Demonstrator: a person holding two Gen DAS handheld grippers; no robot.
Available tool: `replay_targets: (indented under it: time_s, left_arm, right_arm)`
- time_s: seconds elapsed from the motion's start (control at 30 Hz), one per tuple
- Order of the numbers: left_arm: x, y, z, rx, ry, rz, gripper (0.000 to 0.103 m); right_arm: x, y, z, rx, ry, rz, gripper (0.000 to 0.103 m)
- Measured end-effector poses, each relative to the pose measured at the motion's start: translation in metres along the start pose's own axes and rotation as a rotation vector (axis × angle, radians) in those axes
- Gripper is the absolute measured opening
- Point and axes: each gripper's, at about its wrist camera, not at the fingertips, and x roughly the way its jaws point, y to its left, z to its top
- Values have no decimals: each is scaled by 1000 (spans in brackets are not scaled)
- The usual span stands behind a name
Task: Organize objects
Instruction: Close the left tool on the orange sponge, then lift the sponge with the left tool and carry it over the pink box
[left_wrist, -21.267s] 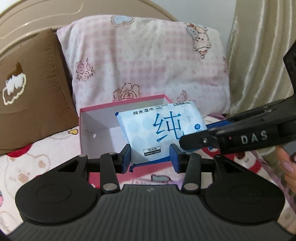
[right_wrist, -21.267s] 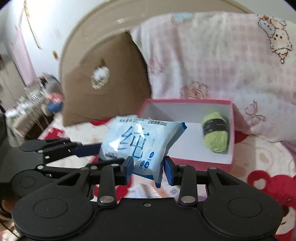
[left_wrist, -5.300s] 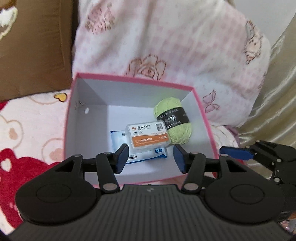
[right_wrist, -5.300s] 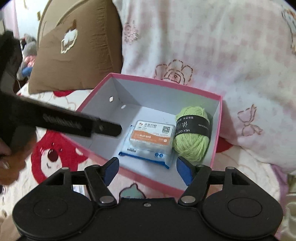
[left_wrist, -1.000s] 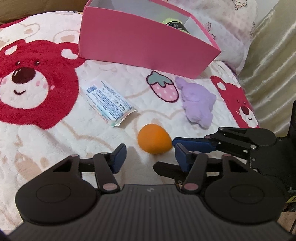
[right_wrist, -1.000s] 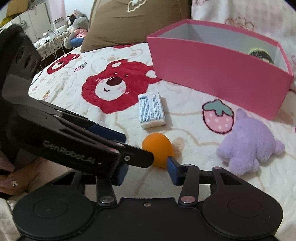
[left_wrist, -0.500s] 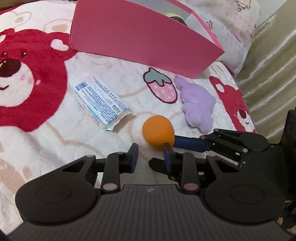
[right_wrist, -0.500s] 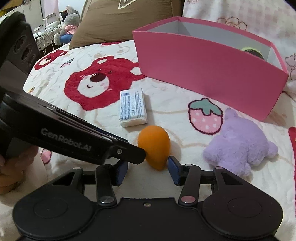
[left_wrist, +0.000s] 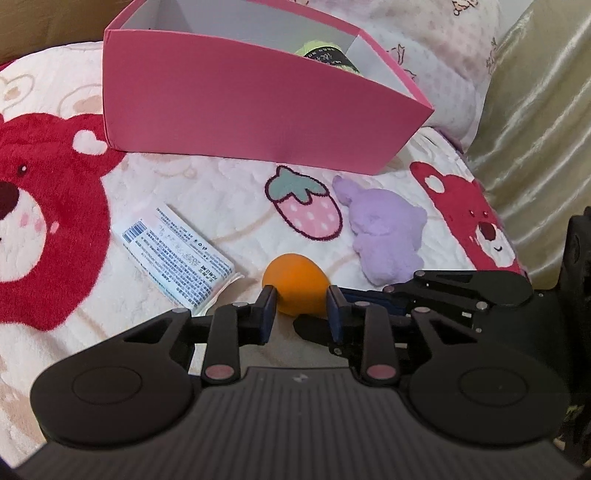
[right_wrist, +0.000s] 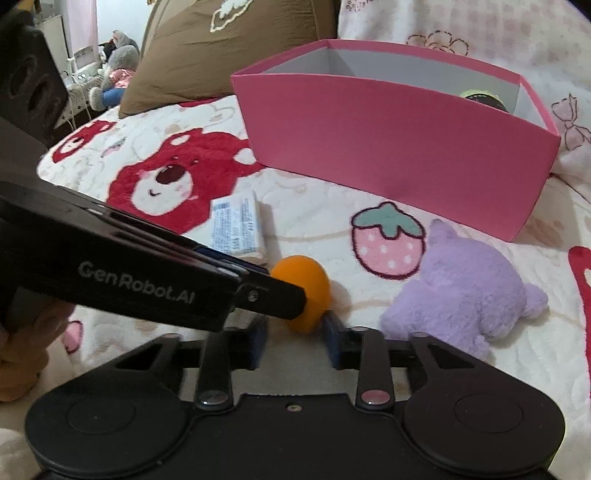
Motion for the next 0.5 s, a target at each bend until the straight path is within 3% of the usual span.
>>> replay_targets:
  time_s: [0.2,0.4,0.5]
  left_arm:
    - [5,3,-2,-16,-4,-3,28]
    - [10,12,-3,-61,7,-34,30]
    - [5,18,-2,-88,3,-64,30]
  right_arm:
    - [1,-1,1,-1,6,-7,29]
    - [8,3,1,-15,10,-26,34]
    - [10,10,1,-63,-35,-39,39]
